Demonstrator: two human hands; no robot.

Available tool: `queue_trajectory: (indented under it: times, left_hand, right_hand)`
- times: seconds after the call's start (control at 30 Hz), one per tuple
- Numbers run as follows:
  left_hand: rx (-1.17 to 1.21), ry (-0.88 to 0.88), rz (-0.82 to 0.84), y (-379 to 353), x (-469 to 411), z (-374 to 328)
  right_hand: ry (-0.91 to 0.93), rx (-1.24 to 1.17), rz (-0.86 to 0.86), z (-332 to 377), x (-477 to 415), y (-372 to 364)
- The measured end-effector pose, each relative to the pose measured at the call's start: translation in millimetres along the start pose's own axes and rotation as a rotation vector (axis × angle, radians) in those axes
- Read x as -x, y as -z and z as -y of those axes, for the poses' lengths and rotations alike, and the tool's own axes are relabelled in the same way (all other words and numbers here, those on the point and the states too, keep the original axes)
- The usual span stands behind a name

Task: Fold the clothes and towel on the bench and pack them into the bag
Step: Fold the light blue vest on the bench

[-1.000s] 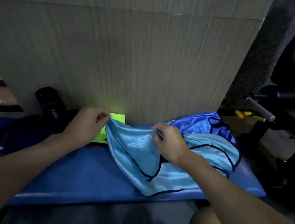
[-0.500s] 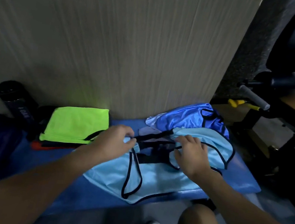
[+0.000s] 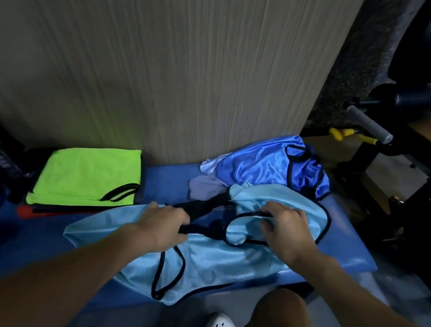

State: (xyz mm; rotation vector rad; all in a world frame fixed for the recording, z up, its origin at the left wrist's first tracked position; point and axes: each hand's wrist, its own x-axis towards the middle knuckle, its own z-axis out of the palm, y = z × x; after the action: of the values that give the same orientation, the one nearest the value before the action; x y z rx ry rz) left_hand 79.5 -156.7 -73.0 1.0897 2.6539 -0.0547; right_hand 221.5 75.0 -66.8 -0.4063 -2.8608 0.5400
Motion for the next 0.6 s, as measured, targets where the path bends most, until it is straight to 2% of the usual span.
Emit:
queue_trajectory:
  times: [0.1,0.2,0.37,0.47,0.53,0.6]
  left_hand:
    - [0.092,-0.029,-0.038,8.8,13.3,7.6]
    - [0.230,-0.048,-0.143,24.6,29.8,17.6]
    - [0.678,-0.055,-0.265,58.3,55.5,25.6]
    - [0.807,-0.054,-0.326,71.4,67.3,21.9]
    - [0.866,-0.032,-0.371,76.5,73.6,17.2]
    - [0.916,-0.010,-0.418,80.5,80.2,12.7]
  right_hand:
    - [0.013,-0.050,-0.028,9.1,1.9,2.5]
    - [-0.029,-0.103,-0.078,22.3,1.0,9.4]
    - [-0.033,-0.001,-0.069,50.3,-3.3,18.2]
    - [0.086,-0.004,-0.082,81.5,3.6,19.9]
    - [0.182,-0.081,-0.144,104.9,15.0,15.5]
    - [0.204,-0.190,-0.139,124.8,26.0,6.2]
